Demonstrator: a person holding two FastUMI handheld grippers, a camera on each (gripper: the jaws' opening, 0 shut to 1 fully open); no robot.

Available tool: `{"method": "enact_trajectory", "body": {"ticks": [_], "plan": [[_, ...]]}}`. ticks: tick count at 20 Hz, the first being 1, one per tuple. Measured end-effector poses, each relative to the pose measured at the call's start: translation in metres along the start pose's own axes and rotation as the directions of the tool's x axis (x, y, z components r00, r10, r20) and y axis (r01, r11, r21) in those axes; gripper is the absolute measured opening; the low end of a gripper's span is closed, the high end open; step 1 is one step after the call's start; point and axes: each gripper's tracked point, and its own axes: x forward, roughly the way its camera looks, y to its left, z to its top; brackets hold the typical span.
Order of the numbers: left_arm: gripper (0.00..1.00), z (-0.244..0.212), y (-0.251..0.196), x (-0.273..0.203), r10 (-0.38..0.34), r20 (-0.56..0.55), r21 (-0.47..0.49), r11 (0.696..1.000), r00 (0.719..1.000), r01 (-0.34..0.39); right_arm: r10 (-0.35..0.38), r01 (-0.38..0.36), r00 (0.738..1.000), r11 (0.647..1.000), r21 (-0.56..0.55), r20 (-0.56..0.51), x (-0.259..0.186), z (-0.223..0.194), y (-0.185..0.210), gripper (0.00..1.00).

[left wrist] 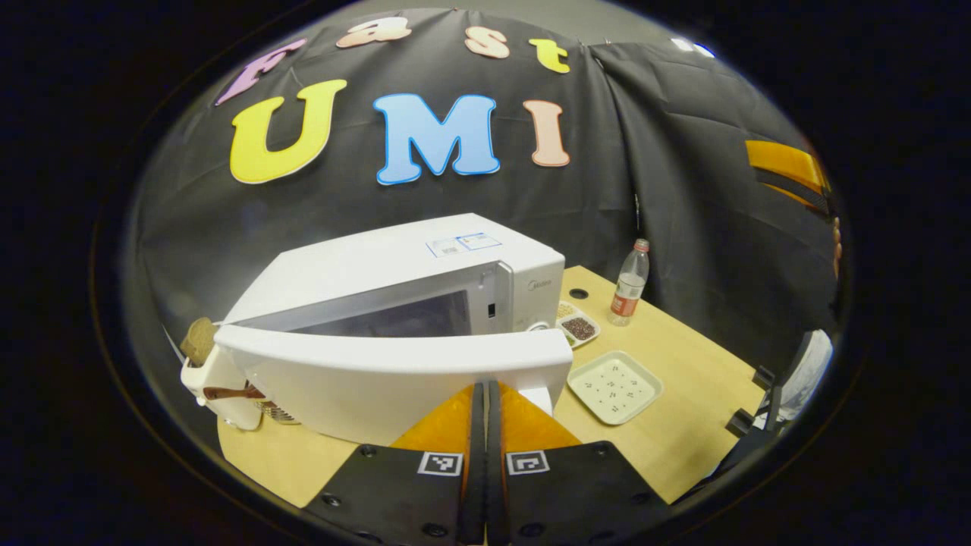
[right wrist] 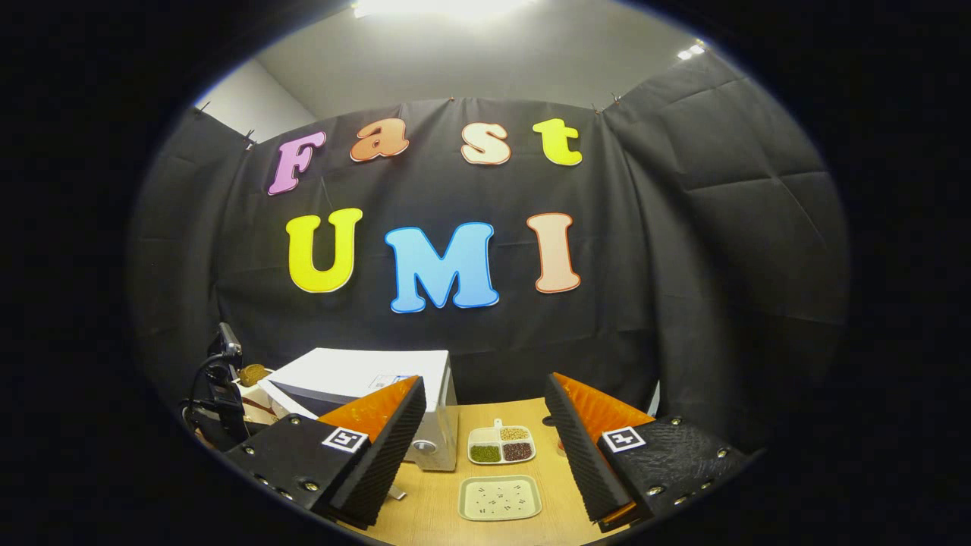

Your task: Open the microwave oven with the left hand, put the food in, and close the microwave oven.

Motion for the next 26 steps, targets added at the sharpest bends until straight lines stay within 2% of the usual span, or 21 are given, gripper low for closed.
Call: {"method": "enact_trajectory", "body": {"ticks": [5,10,17,26], "plan": [[0.07,0.016,0.006,0.023,0.024,0.009,-0.054,0.998,1.0,-0.023,-0.028,0.028,1.0,1.0,0.009,-0.011,0.004,-0.002,-0.017,0.96],[0.07,0.024,0.012,0.034,0.038,0.01,-0.041,0.998,0.999,-0.038,-0.041,0.041,0.999,0.999,0.017,-0.016,0.009,-0.002,-0.025,0.96],[0.07,0.032,0.019,0.048,0.05,0.016,-0.091,0.995,0.999,-0.049,-0.014,0.015,0.999,1.0,0.011,-0.038,0.019,-0.006,-0.015,0.96],[0.07,0.048,0.032,0.071,0.077,0.022,-0.099,0.992,0.997,-0.075,-0.004,0.004,0.999,1.0,-0.004,-0.036,0.027,-0.002,-0.007,0.96]]}}
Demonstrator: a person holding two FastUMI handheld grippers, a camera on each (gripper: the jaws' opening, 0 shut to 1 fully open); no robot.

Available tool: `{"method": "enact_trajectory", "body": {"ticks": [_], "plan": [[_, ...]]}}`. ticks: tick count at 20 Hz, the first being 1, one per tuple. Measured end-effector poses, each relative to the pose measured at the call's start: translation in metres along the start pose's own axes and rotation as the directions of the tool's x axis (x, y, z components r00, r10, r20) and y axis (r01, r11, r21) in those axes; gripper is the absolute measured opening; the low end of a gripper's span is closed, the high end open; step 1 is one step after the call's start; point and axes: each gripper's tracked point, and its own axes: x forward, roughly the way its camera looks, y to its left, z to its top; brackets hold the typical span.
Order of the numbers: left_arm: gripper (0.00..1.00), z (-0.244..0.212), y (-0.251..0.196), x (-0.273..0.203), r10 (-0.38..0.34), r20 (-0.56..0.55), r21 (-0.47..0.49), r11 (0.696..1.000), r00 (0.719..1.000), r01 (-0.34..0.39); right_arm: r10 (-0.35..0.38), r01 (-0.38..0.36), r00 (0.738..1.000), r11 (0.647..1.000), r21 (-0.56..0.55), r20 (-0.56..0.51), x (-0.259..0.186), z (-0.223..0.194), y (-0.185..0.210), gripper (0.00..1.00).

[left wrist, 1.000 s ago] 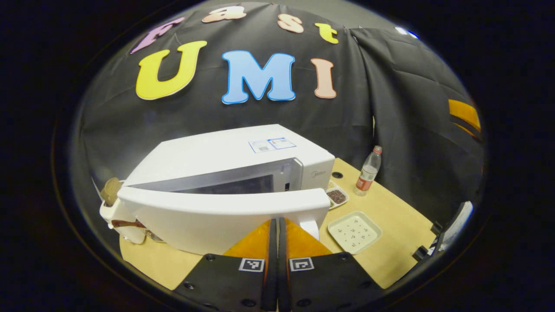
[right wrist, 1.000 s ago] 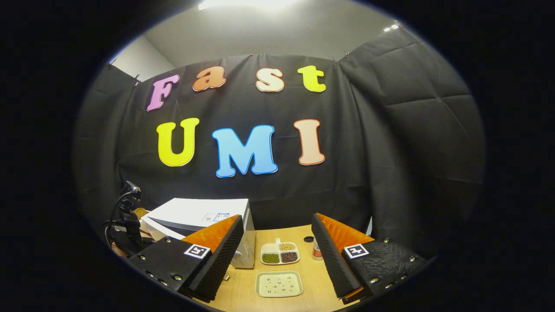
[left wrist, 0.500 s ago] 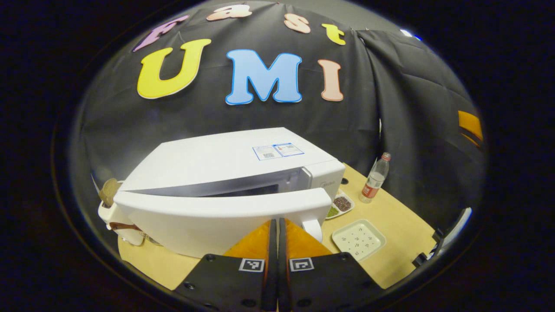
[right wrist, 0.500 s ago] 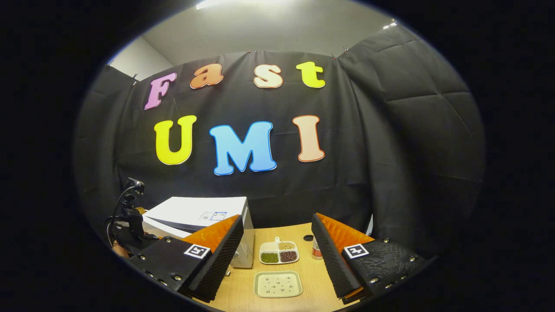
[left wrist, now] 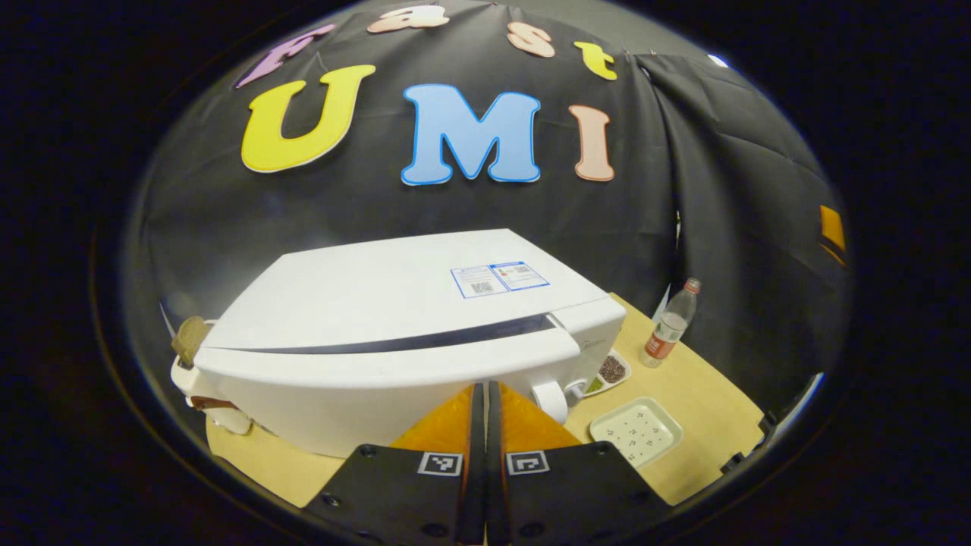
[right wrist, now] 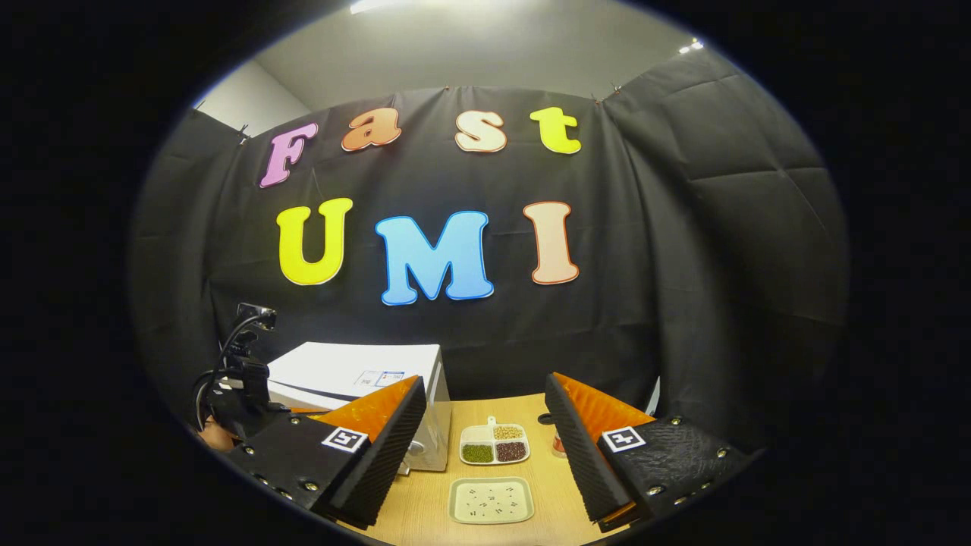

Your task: Open the microwave oven with the left hand, put the food in, and close the microwave oven.

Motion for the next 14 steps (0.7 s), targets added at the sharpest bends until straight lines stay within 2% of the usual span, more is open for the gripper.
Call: {"method": "enact_trajectory", "body": {"ticks": [4,8,14], "plan": [[0.07,-0.008,-0.003,0.008,-0.013,-0.022,0.004,1.0,1.0,0.013,-0.018,0.018,1.0,1.0,-0.003,0.006,0.006,0.002,-0.003,0.96],[0.07,0.003,-0.007,0.007,-0.021,0.026,0.039,0.999,0.999,0.02,-0.023,0.023,1.0,1.0,-0.005,-0.002,0.012,0.001,-0.003,0.96],[0.07,-0.004,-0.008,0.009,-0.023,0.034,0.063,0.998,0.999,0.02,-0.023,0.023,1.0,1.0,-0.01,-0.004,0.018,0.001,0.002,0.96]]}}
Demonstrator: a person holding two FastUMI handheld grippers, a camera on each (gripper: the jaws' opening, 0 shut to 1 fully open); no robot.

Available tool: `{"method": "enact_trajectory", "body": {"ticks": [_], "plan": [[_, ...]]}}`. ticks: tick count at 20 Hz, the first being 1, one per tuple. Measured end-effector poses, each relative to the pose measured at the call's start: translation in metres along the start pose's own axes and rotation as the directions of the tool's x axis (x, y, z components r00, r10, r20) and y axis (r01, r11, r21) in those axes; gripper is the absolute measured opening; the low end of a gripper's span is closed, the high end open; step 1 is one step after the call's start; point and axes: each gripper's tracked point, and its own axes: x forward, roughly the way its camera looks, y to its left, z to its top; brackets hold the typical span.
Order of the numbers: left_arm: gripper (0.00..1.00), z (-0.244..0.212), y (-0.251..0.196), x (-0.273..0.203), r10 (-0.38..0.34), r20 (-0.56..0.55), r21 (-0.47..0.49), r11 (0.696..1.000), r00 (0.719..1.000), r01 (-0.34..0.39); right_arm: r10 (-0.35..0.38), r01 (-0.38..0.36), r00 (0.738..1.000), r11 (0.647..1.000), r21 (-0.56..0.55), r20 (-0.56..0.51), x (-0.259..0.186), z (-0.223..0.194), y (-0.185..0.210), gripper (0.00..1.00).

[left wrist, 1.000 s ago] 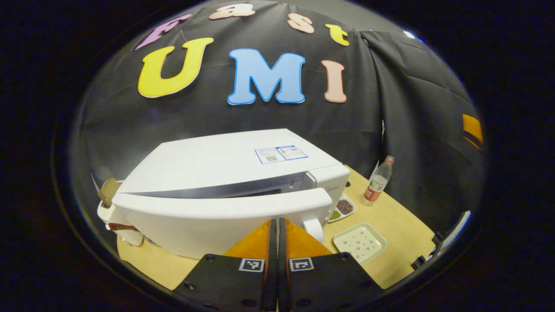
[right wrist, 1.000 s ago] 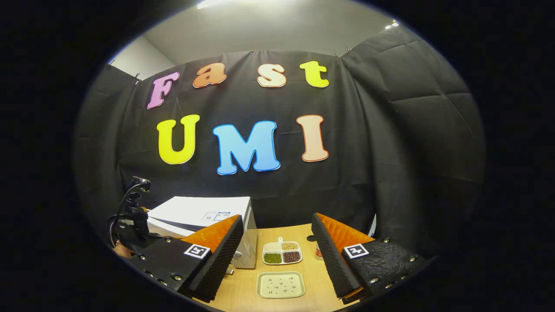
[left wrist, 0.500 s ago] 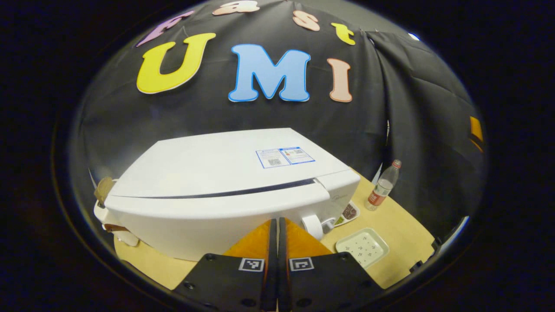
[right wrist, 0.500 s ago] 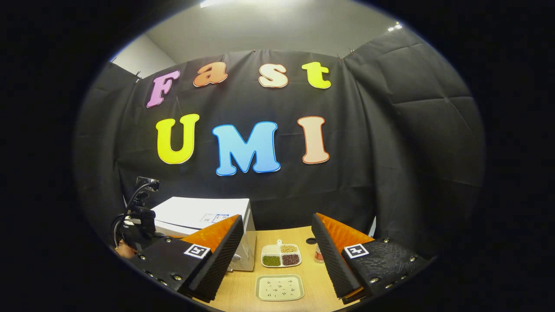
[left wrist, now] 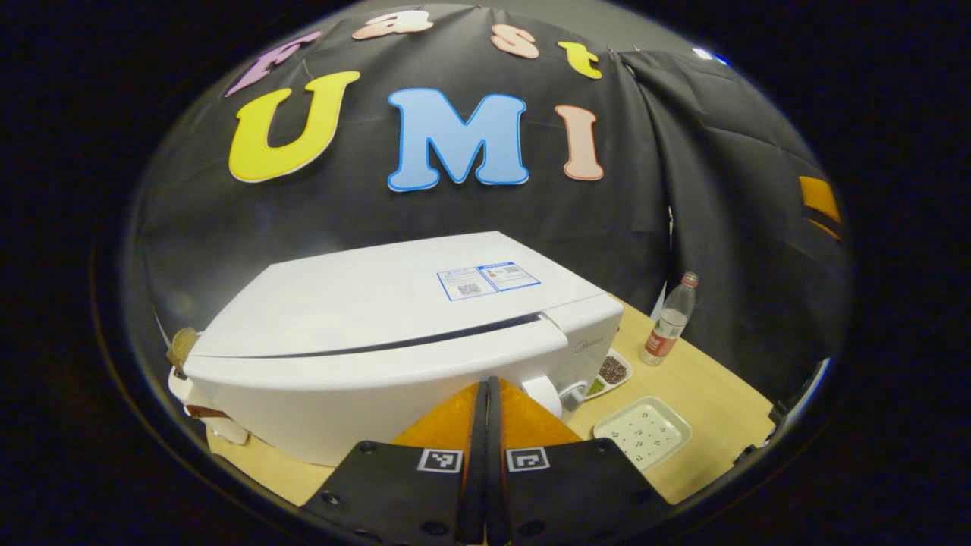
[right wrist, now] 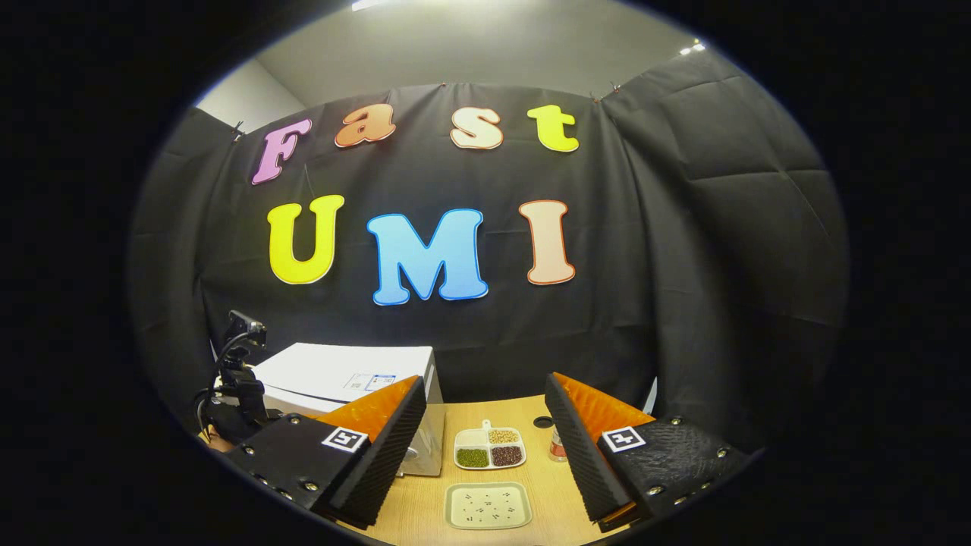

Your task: Open the microwave oven with the left hand, put the food in, and close the microwave oven.

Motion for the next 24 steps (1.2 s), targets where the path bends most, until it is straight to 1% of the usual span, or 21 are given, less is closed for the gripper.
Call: {"method": "enact_trajectory", "body": {"ticks": [2,5,7,10,11,12,13,15,17,20,22,24], "plan": [[0.07,-0.001,0.0,0.0,0.0,0.003,0.01,1.0,1.0,0.0,0.002,-0.002,1.0,1.0,-0.002,0.001,0.0,0.0,0.001,0.96],[0.07,-0.001,0.001,0.0,-0.004,0.005,-0.009,1.0,1.0,0.004,0.008,-0.008,1.0,1.0,0.004,-0.007,0.0,-0.003,0.005,0.96],[0.07,0.0,0.001,0.001,0.012,0.011,0.005,1.0,1.0,-0.012,0.009,-0.009,1.0,1.0,0.006,-0.009,-0.003,-0.003,0.007,0.96],[0.07,0.005,0.004,0.006,0.038,0.022,-0.003,0.999,0.999,-0.037,0.009,-0.009,1.0,1.0,-0.001,-0.003,-0.009,-0.002,0.008,0.96],[0.07,0.005,0.011,0.008,0.046,0.015,-0.019,0.999,0.999,-0.046,0.008,-0.008,1.0,1.0,-0.002,-0.003,-0.011,-0.002,0.008,0.96],[0.07,0.002,0.007,0.011,0.031,0.011,-0.056,0.998,0.999,-0.031,0.005,-0.005,1.0,1.0,-0.003,-0.004,-0.013,-0.002,0.007,0.96],[0.07,0.002,0.006,0.008,0.03,0.009,-0.051,0.998,1.0,-0.029,0.002,-0.002,1.0,1.0,-0.001,-0.001,-0.015,-0.003,0.006,0.96],[0.07,0.006,0.01,0.004,0.061,0.019,-0.024,0.998,0.998,-0.061,-0.007,0.007,1.0,1.0,0.006,-0.001,-0.019,-0.003,0.003,0.96],[0.07,0.024,0.018,-0.008,0.109,0.055,-0.019,0.994,0.993,-0.108,-0.017,0.017,1.0,1.0,0.014,0.006,-0.023,-0.001,0.0,0.96],[0.07,0.069,0.029,-0.05,0.144,0.144,-0.04,0.989,0.979,-0.139,-0.02,0.02,0.999,1.0,0.011,0.025,-0.026,0.006,0.002,0.96],[0.07,0.102,0.04,-0.086,0.177,0.222,-0.05,0.984,0.959,-0.17,-0.016,0.016,0.999,1.0,0.011,0.041,-0.027,0.016,0.005,0.96],[0.08,0.127,0.058,-0.127,0.231,0.278,-0.059,0.973,0.932,-0.223,0.006,-0.006,0.998,1.0,0.012,0.058,-0.026,0.028,0.016,0.96]]}}
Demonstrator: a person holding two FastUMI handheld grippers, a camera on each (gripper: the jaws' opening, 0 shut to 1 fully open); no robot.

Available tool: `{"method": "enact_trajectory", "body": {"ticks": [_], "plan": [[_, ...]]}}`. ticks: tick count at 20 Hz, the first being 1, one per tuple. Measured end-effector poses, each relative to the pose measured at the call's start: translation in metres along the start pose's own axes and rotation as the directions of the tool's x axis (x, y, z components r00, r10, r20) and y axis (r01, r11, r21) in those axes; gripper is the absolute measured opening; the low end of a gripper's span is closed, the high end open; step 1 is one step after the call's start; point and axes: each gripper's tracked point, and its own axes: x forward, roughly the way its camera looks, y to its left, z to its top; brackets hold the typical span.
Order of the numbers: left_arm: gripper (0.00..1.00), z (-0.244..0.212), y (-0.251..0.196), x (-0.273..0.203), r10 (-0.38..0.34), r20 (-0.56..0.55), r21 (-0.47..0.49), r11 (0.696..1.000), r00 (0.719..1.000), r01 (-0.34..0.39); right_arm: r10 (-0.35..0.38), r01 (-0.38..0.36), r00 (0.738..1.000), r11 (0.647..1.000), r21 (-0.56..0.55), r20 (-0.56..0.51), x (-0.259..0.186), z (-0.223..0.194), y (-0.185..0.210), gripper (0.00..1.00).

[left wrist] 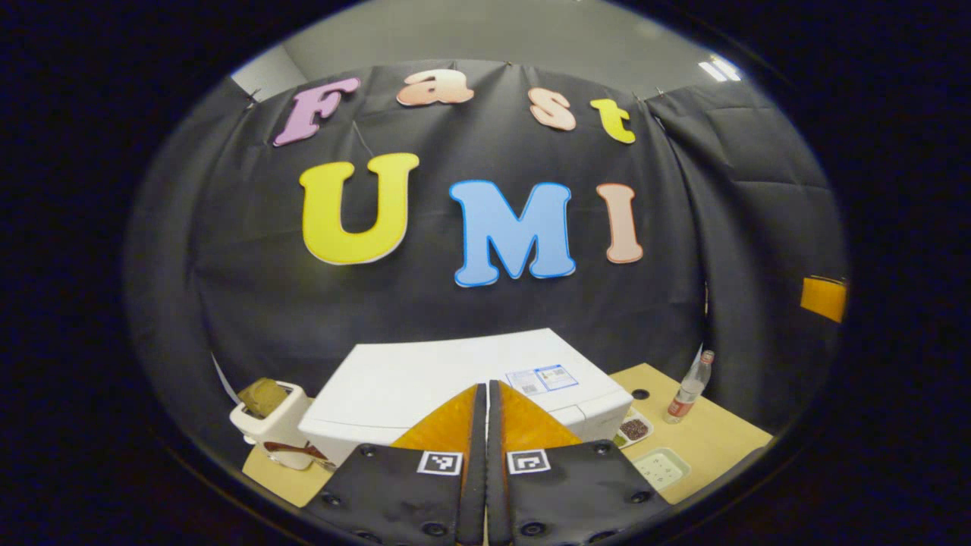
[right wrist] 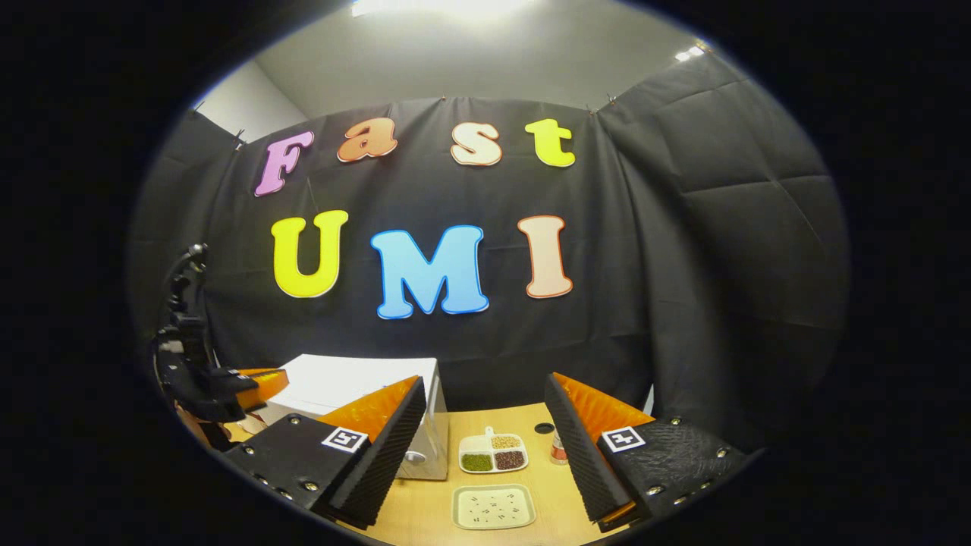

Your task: Open the microwave oven with the left hand, put the food in, and close the microwave oven.

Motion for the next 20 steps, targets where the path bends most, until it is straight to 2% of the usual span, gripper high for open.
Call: {"method": "enact_trajectory", "body": {"ticks": [1,5,6,7,10,12,20], "plan": [[0.07,0.015,0.009,-0.016,0.014,0.024,-0.005,1.0,1.0,-0.014,0.009,-0.009,1.0,1.0,-0.005,0.01,0.001,0.007,0.004,0.96],[0.98,0.067,0.047,-0.07,0.102,0.103,-0.075,0.993,0.989,-0.094,0.065,-0.064,0.996,0.998,-0.011,0.062,0.001,0.039,0.034,0.96],[0.94,0.079,0.05,-0.083,0.108,0.128,-0.082,0.992,0.986,-0.098,0.066,-0.065,0.994,0.998,-0.013,0.081,-0.001,0.046,0.038,0.96],[0.96,0.088,0.053,-0.098,0.116,0.152,-0.076,0.992,0.982,-0.105,0.071,-0.07,0.993,0.997,-0.018,0.095,-0.003,0.052,0.042,0.96],[0.93,0.097,0.059,-0.128,0.107,0.173,-0.073,0.993,0.979,-0.096,0.081,-0.078,0.99,0.997,-0.025,0.113,-0.013,0.061,0.06,0.96],[0.96,0.102,0.068,-0.141,0.105,0.179,-0.072,0.993,0.978,-0.094,0.077,-0.074,0.99,0.997,-0.032,0.116,-0.021,0.065,0.068,0.96],[0.94,0.12,0.085,-0.173,0.056,0.228,-0.072,0.997,0.972,-0.041,0.058,-0.051,0.991,0.997,-0.059,0.117,-0.052,0.07,0.095,0.96]]}}
